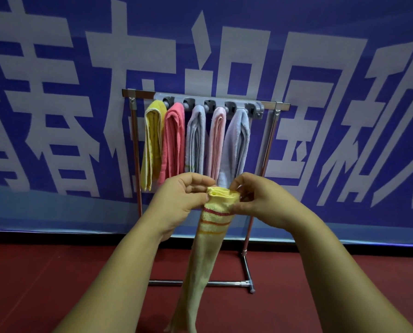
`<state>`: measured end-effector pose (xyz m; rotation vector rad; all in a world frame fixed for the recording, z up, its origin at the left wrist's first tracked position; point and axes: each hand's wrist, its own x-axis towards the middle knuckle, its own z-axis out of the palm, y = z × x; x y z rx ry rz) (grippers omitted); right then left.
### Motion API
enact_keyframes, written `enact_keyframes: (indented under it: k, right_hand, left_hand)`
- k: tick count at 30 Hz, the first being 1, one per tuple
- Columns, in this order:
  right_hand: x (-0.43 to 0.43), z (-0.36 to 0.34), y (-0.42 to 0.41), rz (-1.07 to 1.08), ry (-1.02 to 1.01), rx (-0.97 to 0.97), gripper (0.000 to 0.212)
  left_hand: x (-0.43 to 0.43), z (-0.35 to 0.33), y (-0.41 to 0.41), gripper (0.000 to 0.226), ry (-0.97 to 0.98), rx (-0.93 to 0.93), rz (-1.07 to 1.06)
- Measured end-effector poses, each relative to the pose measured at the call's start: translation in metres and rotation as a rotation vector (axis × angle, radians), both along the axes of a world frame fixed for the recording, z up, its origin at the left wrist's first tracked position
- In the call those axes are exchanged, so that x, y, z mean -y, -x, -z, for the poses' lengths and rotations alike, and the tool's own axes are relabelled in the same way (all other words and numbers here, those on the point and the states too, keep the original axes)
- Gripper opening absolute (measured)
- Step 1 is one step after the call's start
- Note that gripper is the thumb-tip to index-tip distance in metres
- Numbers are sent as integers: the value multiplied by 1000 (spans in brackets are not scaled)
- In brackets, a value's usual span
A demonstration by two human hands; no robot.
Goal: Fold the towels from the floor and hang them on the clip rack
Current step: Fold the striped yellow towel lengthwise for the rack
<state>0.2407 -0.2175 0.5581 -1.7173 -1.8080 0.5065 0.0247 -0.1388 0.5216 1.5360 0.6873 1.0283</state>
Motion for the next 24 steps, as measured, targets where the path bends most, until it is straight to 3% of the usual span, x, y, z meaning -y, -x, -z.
enact_keyframes:
  k: [3,7,11,15,18,24]
  right_hand:
    - [-2,6,0,41,-49,-66,33]
    - [1,10,7,39,-76,-347,9]
    - [1,4,21,-38,-87,-652,6]
    - [-3,-2,29,-17,-123,-753,9]
    - [-3,-8,30,6,-151,-823,9]
    - [-1,-13,15,72,-190,-881,12]
  left_hand:
    - [-1,-3,3,33,-9,16,21]
    - [-1,-7,7,32,-6,67,23]
    - [-6,-9,8,35,21,151,17]
    - [-5,-6,5,40,152,206,106]
    - [-2,7,4,46,218,89,175]
    - [-6,27,4,24,207,23,172]
